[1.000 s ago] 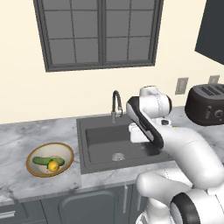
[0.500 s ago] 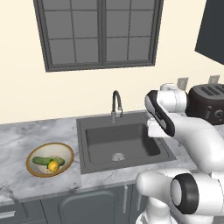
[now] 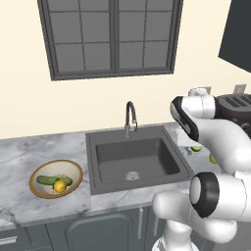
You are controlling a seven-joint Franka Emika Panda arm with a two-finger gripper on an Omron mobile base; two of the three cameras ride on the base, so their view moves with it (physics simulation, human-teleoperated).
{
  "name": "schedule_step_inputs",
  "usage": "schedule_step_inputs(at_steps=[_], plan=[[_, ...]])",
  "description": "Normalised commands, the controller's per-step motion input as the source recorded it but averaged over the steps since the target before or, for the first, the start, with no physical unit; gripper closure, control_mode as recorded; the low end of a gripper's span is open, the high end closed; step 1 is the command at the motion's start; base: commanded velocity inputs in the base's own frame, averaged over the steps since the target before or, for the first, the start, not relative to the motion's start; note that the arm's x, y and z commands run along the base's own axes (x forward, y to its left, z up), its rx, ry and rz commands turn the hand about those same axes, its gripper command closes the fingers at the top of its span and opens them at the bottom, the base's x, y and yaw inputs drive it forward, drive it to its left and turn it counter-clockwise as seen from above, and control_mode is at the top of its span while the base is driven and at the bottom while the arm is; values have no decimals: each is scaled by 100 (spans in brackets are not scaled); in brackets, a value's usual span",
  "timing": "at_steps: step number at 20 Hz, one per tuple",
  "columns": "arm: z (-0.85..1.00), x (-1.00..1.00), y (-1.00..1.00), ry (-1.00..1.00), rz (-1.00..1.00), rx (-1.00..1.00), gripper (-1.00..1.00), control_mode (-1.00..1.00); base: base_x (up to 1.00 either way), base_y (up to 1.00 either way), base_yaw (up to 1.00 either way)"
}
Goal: There is a mixed pile of frozen fruits and vegetables on the counter. Locate all the frozen vegetables and place the items in a bowl on the counter. Take all the frozen fruits and defrost them in a running sink.
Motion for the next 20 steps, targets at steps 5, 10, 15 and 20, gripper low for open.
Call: schedule_step_inputs(at_steps=[5,10,15,20], plan=[[0,3,-38,-17,-7,-21,-100,-100,0,0,0],[-11,3,-42,-31,0,-16,-100,-100,0,0,0],[-2,19,-41,-10,0,-6,-100,-100,0,0,0],[-2,42,-47,6,1,-2,-100,-100,0,0,0]])
